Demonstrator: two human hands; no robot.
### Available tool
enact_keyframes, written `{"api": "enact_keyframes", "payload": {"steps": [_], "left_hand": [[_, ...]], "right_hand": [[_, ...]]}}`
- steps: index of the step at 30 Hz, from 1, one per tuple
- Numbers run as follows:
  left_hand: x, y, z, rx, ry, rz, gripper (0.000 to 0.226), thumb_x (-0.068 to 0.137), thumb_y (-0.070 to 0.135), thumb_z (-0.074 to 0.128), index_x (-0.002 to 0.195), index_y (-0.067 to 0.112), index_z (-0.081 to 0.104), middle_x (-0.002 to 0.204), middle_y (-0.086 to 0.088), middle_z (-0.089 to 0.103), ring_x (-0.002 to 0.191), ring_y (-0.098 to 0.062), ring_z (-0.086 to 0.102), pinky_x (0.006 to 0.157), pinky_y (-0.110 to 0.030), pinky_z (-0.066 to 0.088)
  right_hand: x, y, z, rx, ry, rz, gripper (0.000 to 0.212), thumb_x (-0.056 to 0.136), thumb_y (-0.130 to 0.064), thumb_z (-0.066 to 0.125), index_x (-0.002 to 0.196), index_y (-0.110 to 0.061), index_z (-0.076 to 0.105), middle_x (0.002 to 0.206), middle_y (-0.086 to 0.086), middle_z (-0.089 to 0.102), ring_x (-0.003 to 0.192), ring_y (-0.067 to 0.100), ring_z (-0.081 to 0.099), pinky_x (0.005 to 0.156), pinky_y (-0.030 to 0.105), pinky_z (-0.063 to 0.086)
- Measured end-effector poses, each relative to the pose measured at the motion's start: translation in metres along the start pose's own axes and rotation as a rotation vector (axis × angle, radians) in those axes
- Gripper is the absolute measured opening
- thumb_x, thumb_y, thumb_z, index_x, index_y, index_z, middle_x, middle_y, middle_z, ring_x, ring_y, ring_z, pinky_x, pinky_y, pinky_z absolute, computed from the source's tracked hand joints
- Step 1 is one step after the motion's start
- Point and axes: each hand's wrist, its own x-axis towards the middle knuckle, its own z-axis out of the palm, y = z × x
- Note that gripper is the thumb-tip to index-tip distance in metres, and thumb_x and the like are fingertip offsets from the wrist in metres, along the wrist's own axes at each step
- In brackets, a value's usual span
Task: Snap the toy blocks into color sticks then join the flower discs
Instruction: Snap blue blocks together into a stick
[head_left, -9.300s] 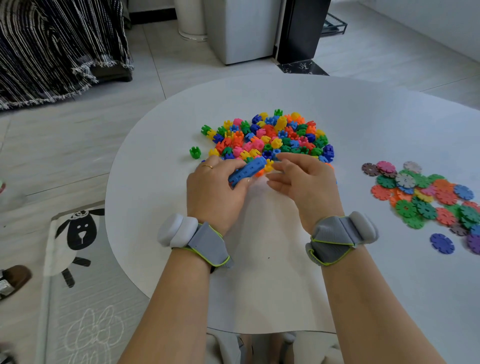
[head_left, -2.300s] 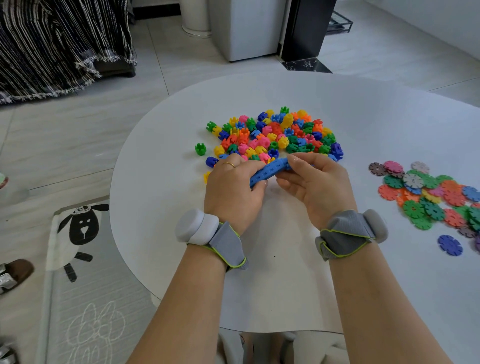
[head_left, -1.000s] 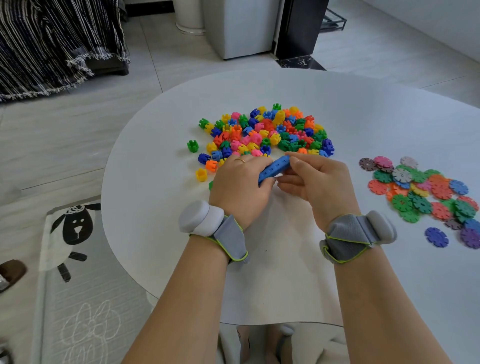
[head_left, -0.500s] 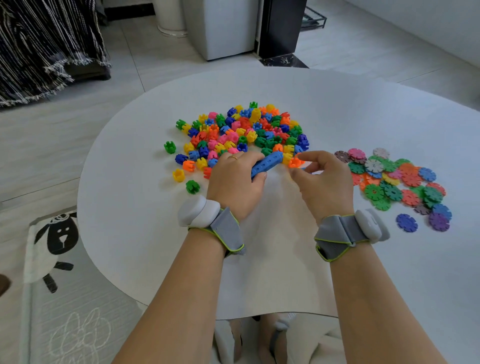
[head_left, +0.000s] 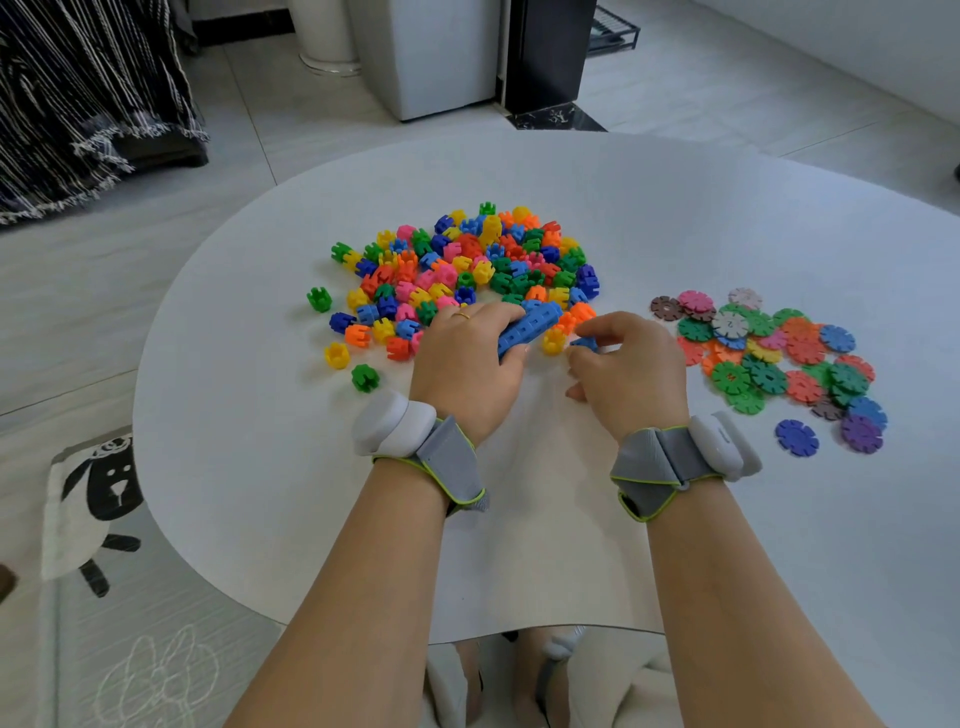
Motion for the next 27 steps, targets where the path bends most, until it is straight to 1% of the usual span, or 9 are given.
{"api": "enact_keyframes", "payload": {"steps": [4, 6, 7, 10, 13, 18, 21, 24, 27], "left_hand": [[-0.001, -0.001, -0.001, -0.002, 0.006, 0.0, 0.032, 0.089, 0.02, 0.058, 0.12, 0.016, 0.06, 0.112, -0.004, 0.064, 0.102, -0.028, 0.046, 0.08, -0.026, 0.028], [-0.001, -0.001, -0.003, -0.001, 0.008, 0.006, 0.031, 0.089, 0.019, 0.058, 0.12, 0.016, 0.06, 0.112, -0.004, 0.064, 0.101, -0.028, 0.046, 0.078, -0.024, 0.025], [-0.001, -0.001, -0.004, 0.002, 0.007, 0.012, 0.031, 0.089, 0.019, 0.058, 0.119, 0.016, 0.06, 0.111, -0.004, 0.064, 0.101, -0.027, 0.046, 0.076, -0.023, 0.023], [-0.002, -0.001, -0.006, 0.01, 0.011, 0.026, 0.03, 0.088, 0.018, 0.059, 0.118, 0.016, 0.061, 0.11, -0.004, 0.065, 0.1, -0.026, 0.046, 0.074, -0.021, 0.021], [-0.002, -0.003, -0.007, 0.014, 0.009, 0.034, 0.031, 0.088, 0.019, 0.059, 0.118, 0.017, 0.061, 0.108, -0.003, 0.065, 0.098, -0.026, 0.046, 0.073, -0.023, 0.021], [-0.003, -0.01, -0.009, 0.003, 0.001, 0.028, 0.031, 0.088, 0.02, 0.059, 0.119, 0.02, 0.062, 0.106, -0.002, 0.066, 0.097, -0.026, 0.046, 0.075, -0.024, 0.025], [-0.004, -0.014, -0.01, -0.013, -0.005, 0.035, 0.031, 0.088, 0.021, 0.06, 0.119, 0.021, 0.062, 0.106, -0.001, 0.066, 0.097, -0.025, 0.047, 0.073, -0.023, 0.024], [-0.006, -0.016, -0.012, -0.047, -0.006, 0.052, 0.031, 0.087, 0.019, 0.062, 0.118, 0.021, 0.063, 0.106, -0.001, 0.067, 0.096, -0.025, 0.048, 0.074, -0.024, 0.026], [-0.006, -0.016, -0.012, -0.061, -0.008, 0.06, 0.031, 0.086, 0.018, 0.062, 0.117, 0.021, 0.064, 0.106, 0.0, 0.067, 0.095, -0.024, 0.048, 0.074, -0.023, 0.026]], "right_hand": [[-0.001, -0.003, 0.005, 0.087, 0.029, -0.023, 0.018, 0.076, -0.013, 0.068, 0.089, -0.025, 0.067, 0.094, 0.001, 0.067, 0.076, 0.024, 0.068, 0.074, 0.042, 0.057], [-0.001, -0.006, 0.005, 0.141, 0.018, 0.001, 0.022, 0.074, -0.013, 0.071, 0.091, -0.026, 0.069, 0.094, -0.004, 0.069, 0.085, 0.019, 0.068, 0.084, 0.04, 0.054], [-0.001, -0.007, 0.004, 0.208, 0.017, 0.032, 0.022, 0.075, -0.009, 0.069, 0.09, -0.026, 0.07, 0.093, -0.004, 0.07, 0.085, 0.017, 0.068, 0.085, 0.039, 0.054], [-0.004, -0.014, -0.001, 0.559, 0.009, 0.118, 0.025, 0.087, 0.004, 0.053, 0.083, -0.017, 0.066, 0.081, 0.007, 0.069, 0.067, 0.015, 0.069, 0.073, 0.031, 0.059], [-0.005, -0.017, -0.004, 0.724, -0.04, 0.144, 0.022, 0.092, 0.004, 0.051, 0.086, -0.011, 0.066, 0.078, 0.01, 0.067, 0.062, 0.012, 0.066, 0.066, 0.023, 0.057], [-0.005, -0.018, -0.002, 0.785, -0.07, 0.18, 0.014, 0.092, 0.0, 0.056, 0.092, -0.008, 0.067, 0.082, 0.009, 0.068, 0.068, 0.013, 0.065, 0.067, 0.022, 0.056], [-0.005, -0.019, -0.001, 0.784, -0.071, 0.183, 0.016, 0.092, -0.001, 0.055, 0.089, -0.009, 0.068, 0.083, 0.008, 0.068, 0.07, 0.013, 0.066, 0.069, 0.022, 0.056], [-0.005, -0.02, 0.0, 0.791, -0.062, 0.19, 0.017, 0.092, 0.0, 0.055, 0.088, -0.009, 0.069, 0.088, 0.007, 0.069, 0.078, 0.015, 0.067, 0.075, 0.025, 0.057], [-0.005, -0.02, 0.0, 0.799, -0.056, 0.185, 0.018, 0.092, 0.001, 0.055, 0.087, -0.009, 0.069, 0.093, 0.008, 0.069, 0.083, 0.017, 0.069, 0.076, 0.025, 0.057]]}}
